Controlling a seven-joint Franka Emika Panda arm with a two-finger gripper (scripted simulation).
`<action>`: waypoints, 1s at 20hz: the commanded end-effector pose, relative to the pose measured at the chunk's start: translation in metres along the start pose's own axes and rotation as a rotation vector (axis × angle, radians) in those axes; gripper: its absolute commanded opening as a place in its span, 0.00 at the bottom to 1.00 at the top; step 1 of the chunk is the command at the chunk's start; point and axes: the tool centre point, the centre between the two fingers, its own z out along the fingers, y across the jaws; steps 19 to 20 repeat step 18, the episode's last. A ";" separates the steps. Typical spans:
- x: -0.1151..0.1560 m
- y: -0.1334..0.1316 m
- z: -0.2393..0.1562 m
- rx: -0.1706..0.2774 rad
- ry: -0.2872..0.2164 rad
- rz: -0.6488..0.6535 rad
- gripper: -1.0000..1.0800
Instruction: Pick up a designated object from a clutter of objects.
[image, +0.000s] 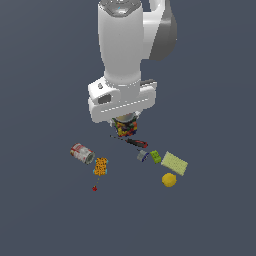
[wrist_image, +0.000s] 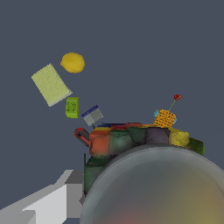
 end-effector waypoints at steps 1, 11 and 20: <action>-0.014 0.005 -0.023 0.000 0.003 0.000 0.00; -0.051 0.019 -0.084 -0.001 0.003 0.000 0.00; -0.057 0.023 -0.096 -0.002 0.003 0.000 0.00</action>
